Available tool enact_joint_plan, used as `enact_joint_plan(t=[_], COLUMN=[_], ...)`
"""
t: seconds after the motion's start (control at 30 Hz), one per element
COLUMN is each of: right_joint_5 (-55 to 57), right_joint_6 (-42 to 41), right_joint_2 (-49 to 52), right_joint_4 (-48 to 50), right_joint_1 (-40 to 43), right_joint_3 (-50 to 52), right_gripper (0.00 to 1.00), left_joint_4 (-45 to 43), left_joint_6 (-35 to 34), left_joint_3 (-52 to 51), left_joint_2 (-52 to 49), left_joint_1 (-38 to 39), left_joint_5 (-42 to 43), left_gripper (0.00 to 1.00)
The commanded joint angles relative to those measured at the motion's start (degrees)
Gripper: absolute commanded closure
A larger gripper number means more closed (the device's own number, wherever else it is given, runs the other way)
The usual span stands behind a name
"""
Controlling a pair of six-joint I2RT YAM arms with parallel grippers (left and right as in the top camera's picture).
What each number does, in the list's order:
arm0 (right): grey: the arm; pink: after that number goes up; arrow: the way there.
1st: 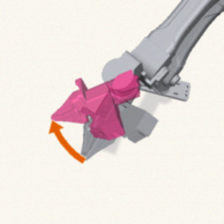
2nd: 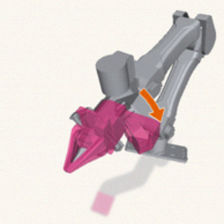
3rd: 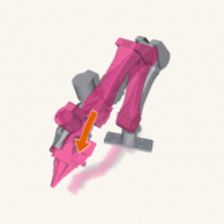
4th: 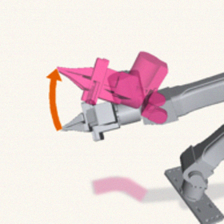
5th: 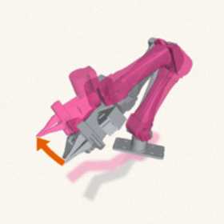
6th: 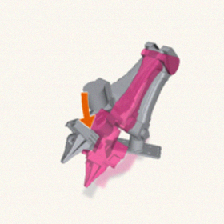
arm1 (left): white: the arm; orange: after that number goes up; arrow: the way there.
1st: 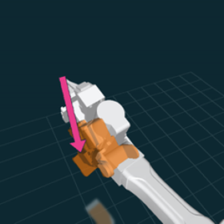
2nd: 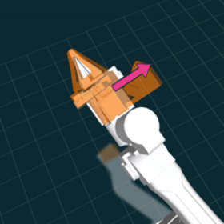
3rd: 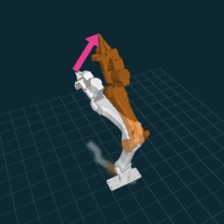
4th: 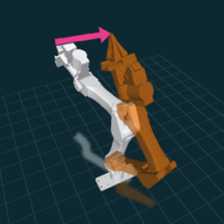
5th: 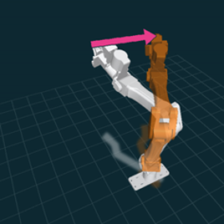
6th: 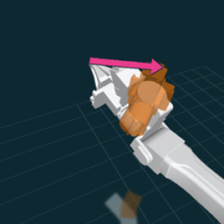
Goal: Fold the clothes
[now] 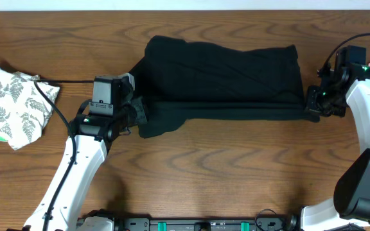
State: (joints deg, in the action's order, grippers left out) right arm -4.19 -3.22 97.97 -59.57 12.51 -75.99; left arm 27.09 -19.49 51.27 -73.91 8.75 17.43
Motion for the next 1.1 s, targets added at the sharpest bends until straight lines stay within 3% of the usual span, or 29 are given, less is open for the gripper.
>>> enact_joint_plan(t=[0.0, 0.17, 0.63, 0.7, 0.83, 1.07], right_joint_5=[0.52, 0.72, 0.72, 0.72, 0.72, 0.72], right_joint_6=[-0.04, -2.34, -2.51, -2.51, -2.51, -2.51], right_joint_2=[-0.57, -0.55, -0.46, -0.46, -0.46, -0.46], right_joint_4=[1.92, 7.1, 13.07, 12.96, 12.72, 12.35], right_joint_1=[-0.04, -0.07, -1.03, -1.03, -1.03, -1.03], right_joint_3=[-0.13, -0.13, -0.07, -0.07, 0.0, 0.07], right_gripper=[0.99, 0.99, 0.99, 0.99, 0.99, 0.99], left_joint_4=[-1.77, -5.99, -10.49, -10.54, -10.69, -10.14], left_joint_6=[0.15, 0.35, 0.33, 0.33, 0.28, 0.2], left_joint_3=[1.25, 1.25, 1.25, 1.25, 1.25, 1.2], left_joint_2=[0.55, -0.42, -10.8, -10.97, -10.97, -11.1], left_joint_1=[-0.04, -0.04, -0.04, -0.04, 0.13, 3.19], left_joint_5=[-3.26, -5.09, -2.99, -0.83, 0.15, 2.45], left_gripper=[0.92, 0.85, 0.83, 0.71, 0.55, 0.51])
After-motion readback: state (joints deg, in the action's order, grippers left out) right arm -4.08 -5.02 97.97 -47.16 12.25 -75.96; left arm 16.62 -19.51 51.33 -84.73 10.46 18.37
